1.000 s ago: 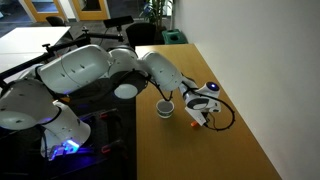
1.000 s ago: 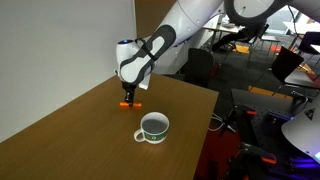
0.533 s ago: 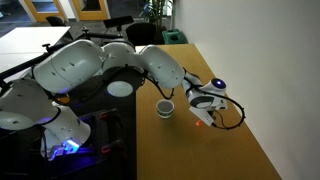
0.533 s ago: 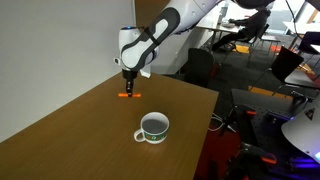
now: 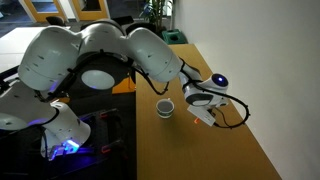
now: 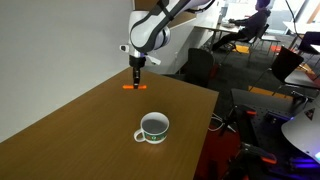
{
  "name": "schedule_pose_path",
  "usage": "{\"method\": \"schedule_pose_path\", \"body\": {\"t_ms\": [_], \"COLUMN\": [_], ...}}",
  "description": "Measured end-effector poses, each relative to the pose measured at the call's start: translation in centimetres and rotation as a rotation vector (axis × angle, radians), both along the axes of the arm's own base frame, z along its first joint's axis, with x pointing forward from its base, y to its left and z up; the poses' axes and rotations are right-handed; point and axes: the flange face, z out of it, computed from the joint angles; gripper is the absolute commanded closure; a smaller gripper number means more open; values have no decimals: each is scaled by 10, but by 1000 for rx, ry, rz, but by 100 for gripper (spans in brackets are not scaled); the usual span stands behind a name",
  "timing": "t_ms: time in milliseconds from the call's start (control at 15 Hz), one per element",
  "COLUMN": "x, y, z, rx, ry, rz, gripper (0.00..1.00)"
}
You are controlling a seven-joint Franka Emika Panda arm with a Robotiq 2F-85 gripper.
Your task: Pick up the object and put it in the cup
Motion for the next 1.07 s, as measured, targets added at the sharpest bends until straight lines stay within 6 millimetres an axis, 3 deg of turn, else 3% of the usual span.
{"method": "schedule_pose_path", "body": {"t_ms": [400, 733, 800, 1000, 1067], "x": [-41, -65, -69, -76, -77], "y": [14, 32, 35, 35, 35], "z": [17, 18, 17, 15, 16], "rx": [98, 180, 195, 226, 227], "ry": [-42, -72, -77, -73, -73], "rz": [153, 293, 315, 341, 341], "gripper": [95, 95, 81, 81, 95]}}
